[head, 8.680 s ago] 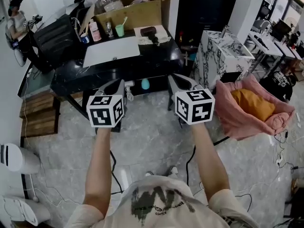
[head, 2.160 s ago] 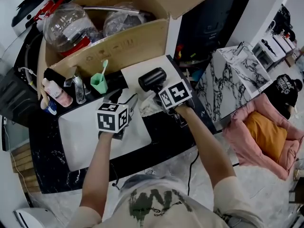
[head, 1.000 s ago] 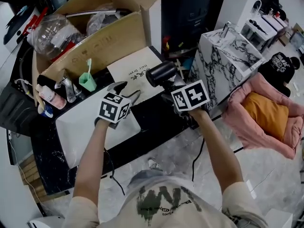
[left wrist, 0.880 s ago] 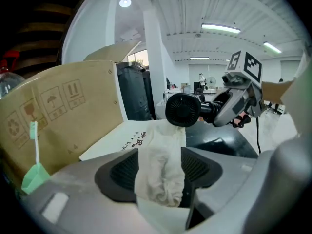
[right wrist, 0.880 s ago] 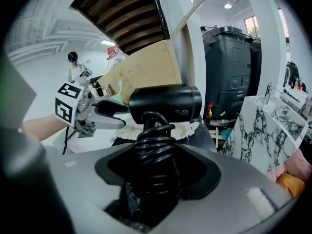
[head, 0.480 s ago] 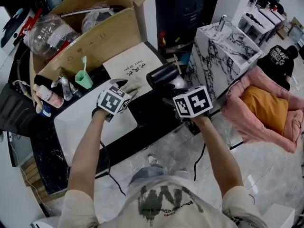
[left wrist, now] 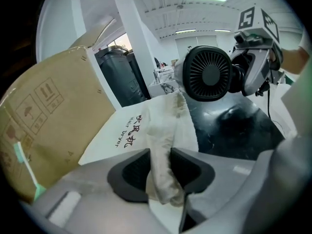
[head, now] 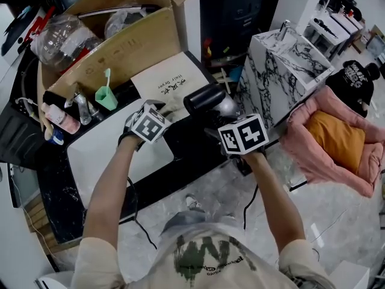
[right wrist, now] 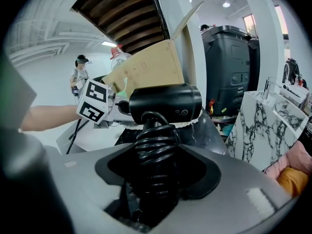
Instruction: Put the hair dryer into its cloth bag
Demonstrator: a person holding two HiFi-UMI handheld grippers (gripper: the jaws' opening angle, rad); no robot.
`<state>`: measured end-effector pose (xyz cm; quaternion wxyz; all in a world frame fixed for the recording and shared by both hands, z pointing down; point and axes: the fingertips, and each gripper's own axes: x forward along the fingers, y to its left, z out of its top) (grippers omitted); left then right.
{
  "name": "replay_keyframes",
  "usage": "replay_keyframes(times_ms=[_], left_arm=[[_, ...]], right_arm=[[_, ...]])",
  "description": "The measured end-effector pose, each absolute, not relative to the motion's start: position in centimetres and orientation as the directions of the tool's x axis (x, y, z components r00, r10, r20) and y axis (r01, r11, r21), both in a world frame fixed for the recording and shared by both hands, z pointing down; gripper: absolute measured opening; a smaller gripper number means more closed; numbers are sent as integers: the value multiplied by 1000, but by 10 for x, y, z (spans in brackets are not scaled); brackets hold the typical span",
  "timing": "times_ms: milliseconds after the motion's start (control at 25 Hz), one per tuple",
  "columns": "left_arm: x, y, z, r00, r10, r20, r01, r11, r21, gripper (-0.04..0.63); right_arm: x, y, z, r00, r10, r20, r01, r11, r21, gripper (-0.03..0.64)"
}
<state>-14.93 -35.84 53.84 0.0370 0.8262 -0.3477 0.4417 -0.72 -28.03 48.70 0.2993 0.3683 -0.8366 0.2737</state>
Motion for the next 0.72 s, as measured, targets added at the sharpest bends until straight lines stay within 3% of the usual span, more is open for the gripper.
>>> replay_keyframes(times_ms=[240,720], left_arm=[[-147,-359,531,381,-541,750,-617,-753,-229,48],[-143,-374,470,443,-625,642,-695,-692,-194,34]], right_arm=[[-11,-280,491,-553,-446,704,-778,578,-246,261],[-12,-272,480,-559,-453,694,-777,579,-248,261]])
